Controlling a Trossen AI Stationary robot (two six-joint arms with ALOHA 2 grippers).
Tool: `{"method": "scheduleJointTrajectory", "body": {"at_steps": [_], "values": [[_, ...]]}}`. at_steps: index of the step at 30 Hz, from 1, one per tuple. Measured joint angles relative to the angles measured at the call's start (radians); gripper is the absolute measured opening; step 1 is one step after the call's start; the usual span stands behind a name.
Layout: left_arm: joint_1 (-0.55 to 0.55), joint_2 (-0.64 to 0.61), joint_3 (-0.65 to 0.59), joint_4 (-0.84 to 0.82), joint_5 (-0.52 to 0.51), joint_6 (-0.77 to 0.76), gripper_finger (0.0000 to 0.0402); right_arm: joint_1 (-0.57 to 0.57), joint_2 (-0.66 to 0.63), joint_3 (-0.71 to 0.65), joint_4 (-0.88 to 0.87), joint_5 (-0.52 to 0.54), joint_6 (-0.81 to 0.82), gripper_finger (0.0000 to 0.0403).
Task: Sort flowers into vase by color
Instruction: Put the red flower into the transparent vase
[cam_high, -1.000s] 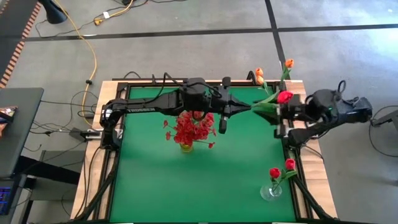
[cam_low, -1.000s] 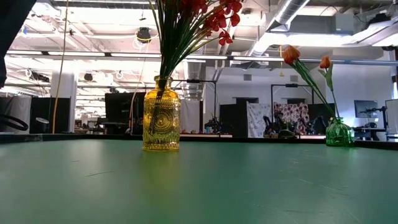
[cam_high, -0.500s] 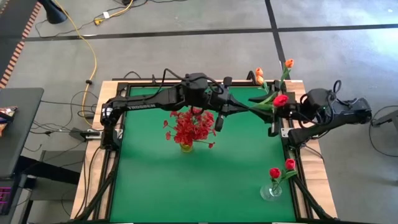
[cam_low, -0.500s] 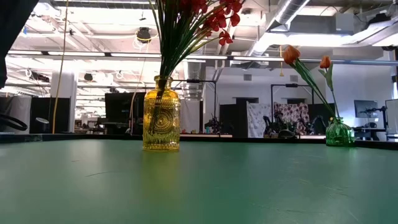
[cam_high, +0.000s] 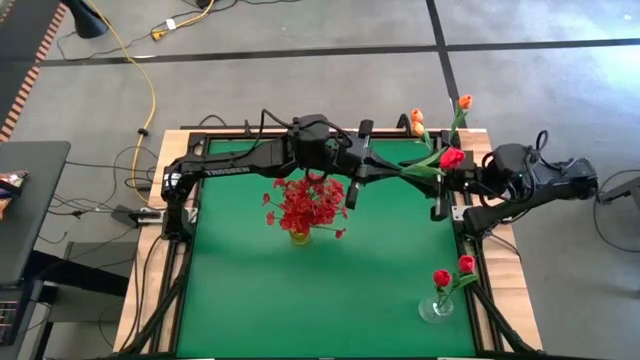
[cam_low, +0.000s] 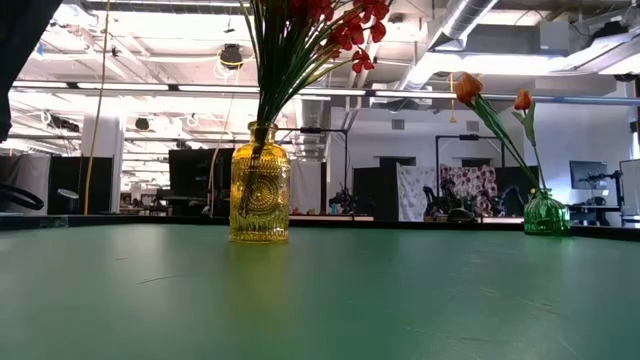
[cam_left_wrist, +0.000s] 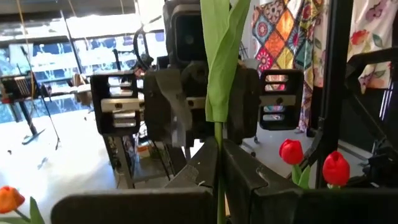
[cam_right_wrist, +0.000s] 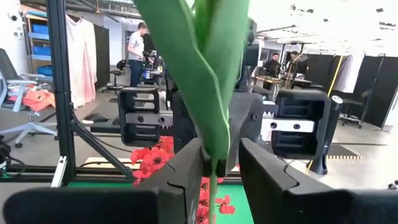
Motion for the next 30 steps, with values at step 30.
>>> {"method": "scheduleJointTrajectory", "body": {"at_steps": [30], "values": [[0.01, -0.039, -0.002, -0.025, -0.126, -0.053, 0.0109, 0.015, -0.134, 0.066, -0.169, -0.032, 0.077, 0.0033]]}}
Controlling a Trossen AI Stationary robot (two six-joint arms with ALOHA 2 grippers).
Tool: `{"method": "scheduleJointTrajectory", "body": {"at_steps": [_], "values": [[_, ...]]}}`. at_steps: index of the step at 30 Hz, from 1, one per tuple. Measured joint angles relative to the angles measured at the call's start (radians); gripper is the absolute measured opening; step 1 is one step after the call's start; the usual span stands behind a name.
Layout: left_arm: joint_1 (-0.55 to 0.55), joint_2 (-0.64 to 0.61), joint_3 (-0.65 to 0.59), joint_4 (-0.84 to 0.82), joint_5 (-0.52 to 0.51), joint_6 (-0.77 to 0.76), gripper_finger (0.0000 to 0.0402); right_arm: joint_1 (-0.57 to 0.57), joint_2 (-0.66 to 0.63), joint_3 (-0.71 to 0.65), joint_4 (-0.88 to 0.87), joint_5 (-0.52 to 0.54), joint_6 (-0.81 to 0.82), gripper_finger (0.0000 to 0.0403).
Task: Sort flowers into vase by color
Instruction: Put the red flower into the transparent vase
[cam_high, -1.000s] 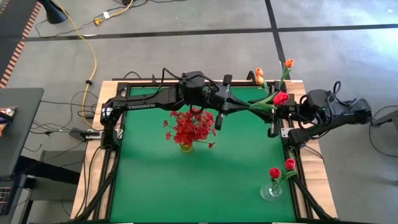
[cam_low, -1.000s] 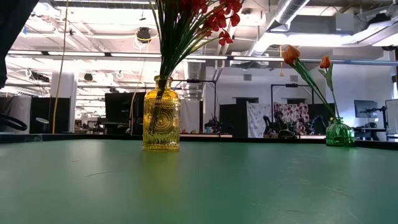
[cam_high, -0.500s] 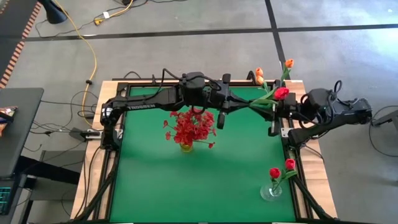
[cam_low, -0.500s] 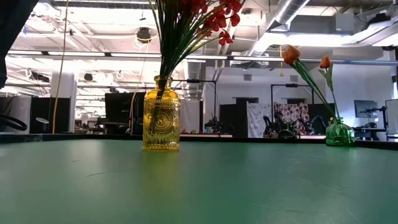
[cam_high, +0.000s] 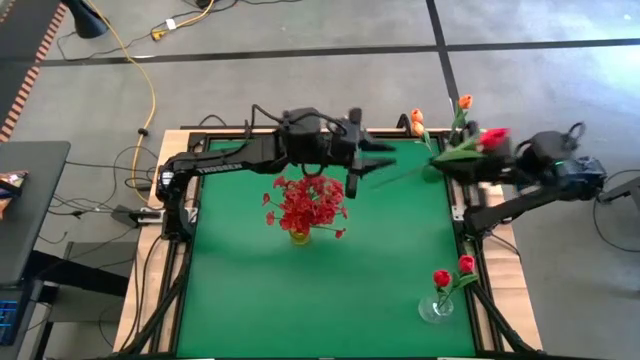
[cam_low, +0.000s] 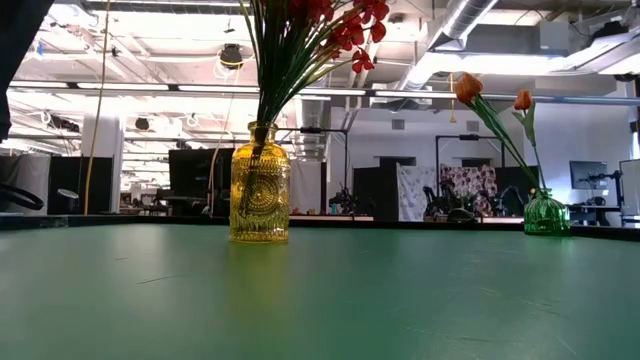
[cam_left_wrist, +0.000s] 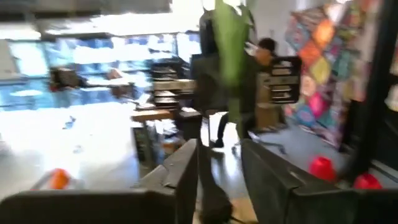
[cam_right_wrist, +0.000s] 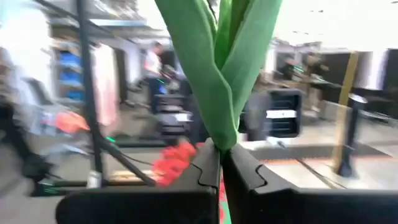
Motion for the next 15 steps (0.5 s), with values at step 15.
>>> {"method": "scheduleJointTrajectory", "body": {"at_steps": [15], "values": [[0.054, -0.154, 0.002, -0.32, -0.169, 0.052, 0.0137, 0.247, 0.088, 0.23, -0.277, -0.387, 0.393, 0.0027]]}}
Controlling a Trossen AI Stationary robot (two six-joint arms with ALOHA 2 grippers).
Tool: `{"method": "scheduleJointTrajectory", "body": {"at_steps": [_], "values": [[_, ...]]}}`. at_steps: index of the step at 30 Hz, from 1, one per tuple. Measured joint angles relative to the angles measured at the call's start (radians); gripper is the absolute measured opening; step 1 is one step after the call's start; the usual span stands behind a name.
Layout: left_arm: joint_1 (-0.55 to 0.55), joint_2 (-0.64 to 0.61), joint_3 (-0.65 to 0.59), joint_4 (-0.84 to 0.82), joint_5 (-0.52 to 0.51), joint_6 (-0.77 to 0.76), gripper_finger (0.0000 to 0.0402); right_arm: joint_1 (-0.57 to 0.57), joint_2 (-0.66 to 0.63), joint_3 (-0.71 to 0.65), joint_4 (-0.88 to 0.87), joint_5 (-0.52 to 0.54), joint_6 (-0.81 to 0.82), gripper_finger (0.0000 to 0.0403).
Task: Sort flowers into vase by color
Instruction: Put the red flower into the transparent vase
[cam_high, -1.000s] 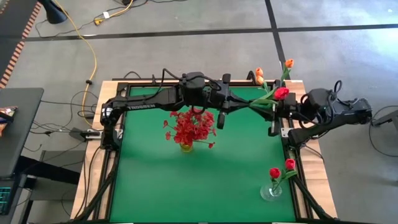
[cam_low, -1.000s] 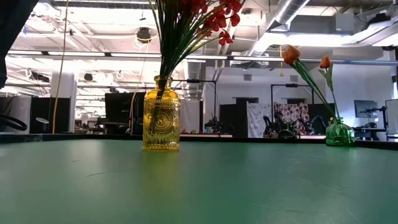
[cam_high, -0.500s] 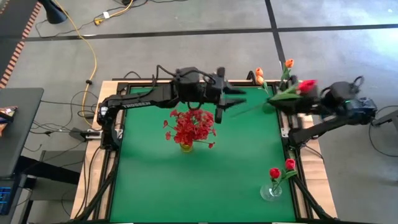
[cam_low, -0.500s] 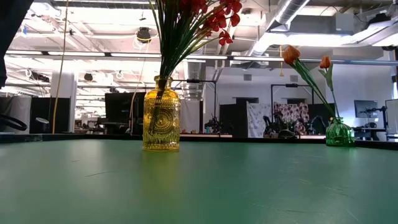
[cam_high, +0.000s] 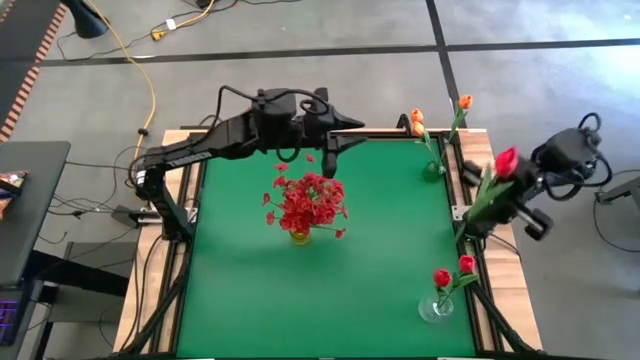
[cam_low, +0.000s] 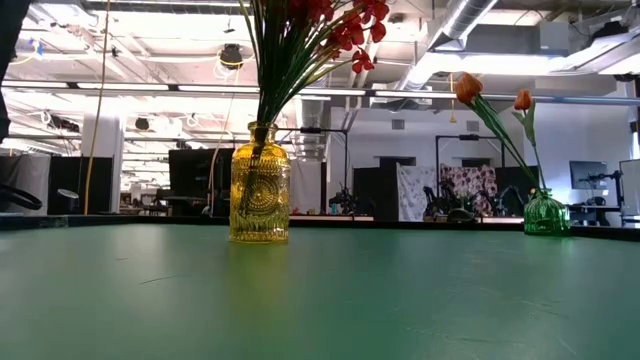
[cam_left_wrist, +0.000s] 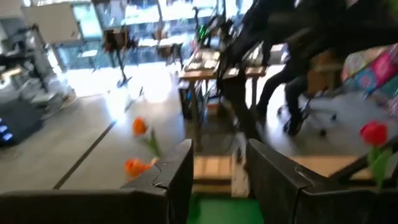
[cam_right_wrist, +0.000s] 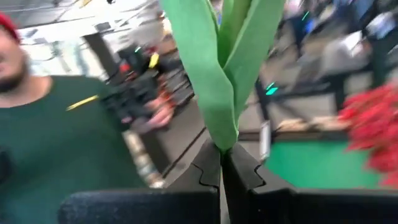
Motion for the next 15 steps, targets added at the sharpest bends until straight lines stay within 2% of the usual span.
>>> {"method": "scheduleJointTrajectory", "body": {"at_steps": [10, 15], "values": [[0.0, -0.02, 0.0, -0.2, -0.055, 0.089, 0.0137, 0.237, 0.056, 0.004, 0.051, 0.042, 0.245, 0.0027], [0.001, -0.02, 0.0, -0.302, -0.043, 0.127, 0.0137, 0.394, 0.084, 0.004, -0.159, 0.216, 0.503, 0.0027]]}}
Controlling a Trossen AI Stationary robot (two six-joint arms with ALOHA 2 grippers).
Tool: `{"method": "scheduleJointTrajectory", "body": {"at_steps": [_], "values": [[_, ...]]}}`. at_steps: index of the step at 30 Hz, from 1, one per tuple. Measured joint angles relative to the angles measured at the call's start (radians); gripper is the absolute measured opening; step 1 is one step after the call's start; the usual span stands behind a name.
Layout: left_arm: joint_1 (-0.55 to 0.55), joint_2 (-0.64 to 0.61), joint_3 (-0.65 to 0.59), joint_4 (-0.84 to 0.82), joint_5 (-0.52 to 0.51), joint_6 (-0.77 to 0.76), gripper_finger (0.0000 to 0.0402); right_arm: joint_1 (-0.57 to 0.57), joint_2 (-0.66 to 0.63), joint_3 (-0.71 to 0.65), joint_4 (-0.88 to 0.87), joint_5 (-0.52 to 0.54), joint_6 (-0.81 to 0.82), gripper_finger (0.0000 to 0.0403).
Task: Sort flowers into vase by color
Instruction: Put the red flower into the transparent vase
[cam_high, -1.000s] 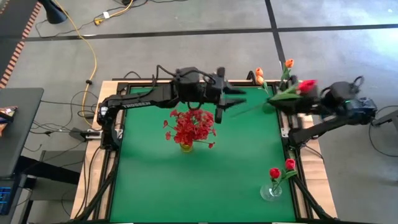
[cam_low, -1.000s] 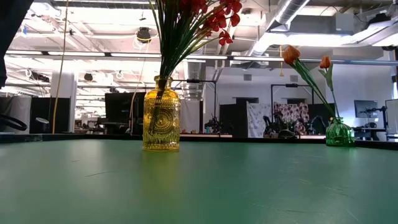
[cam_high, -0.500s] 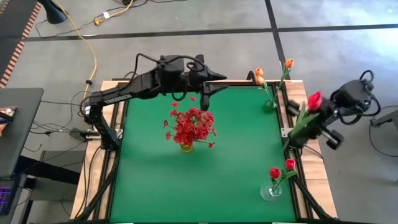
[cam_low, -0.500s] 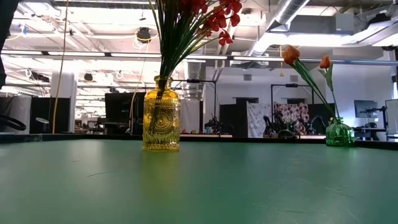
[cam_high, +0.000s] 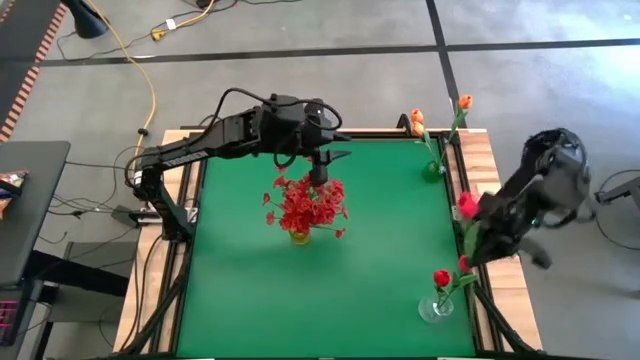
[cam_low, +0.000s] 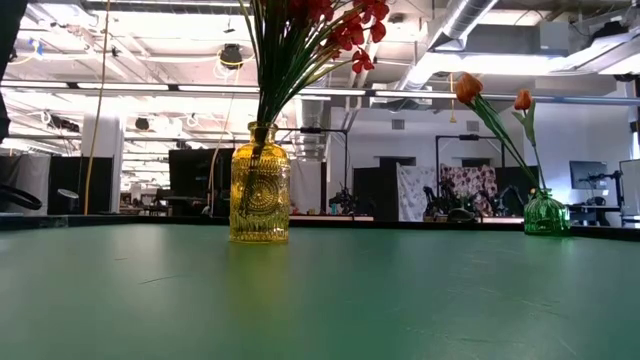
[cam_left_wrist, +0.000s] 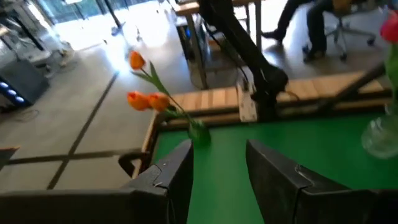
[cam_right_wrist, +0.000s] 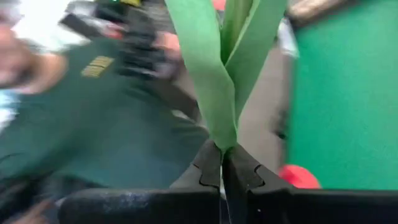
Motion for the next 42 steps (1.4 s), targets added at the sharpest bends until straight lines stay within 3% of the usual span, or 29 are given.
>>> {"method": "scheduleJointTrajectory", "body": {"at_steps": [8, 12, 17, 23, 28, 36, 42], "values": [[0.005, 0.001, 0.0, -0.052, 0.051, 0.042, 0.0137, 0.431, 0.057, -0.001, -0.197, 0.621, 0.246, 0.0026], [0.025, 0.001, 0.0, -0.045, 0.051, 0.038, 0.0137, 0.613, 0.116, -0.001, -0.274, 0.821, 0.418, 0.0026], [0.053, 0.001, 0.0, -0.013, 0.051, 0.001, 0.0137, 0.719, 0.203, -0.001, -0.29, 0.976, 0.508, 0.0026], [0.065, 0.001, 0.0, 0.026, 0.05, -0.029, 0.0137, 0.729, 0.305, -0.001, -0.431, 0.957, 0.652, 0.0026], [0.067, 0.001, 0.0, 0.025, 0.05, -0.065, 0.0137, 0.709, 0.348, -0.001, -0.504, 0.974, 0.661, 0.0026], [0.067, 0.002, 0.0, 0.021, 0.048, -0.121, 0.0137, 0.686, 0.356, -0.001, -0.568, 0.958, 0.531, 0.0026], [0.067, 0.002, 0.0, 0.012, 0.048, -0.144, 0.0137, 0.686, 0.356, -0.001, -0.602, 0.845, 0.491, 0.0026]]}}
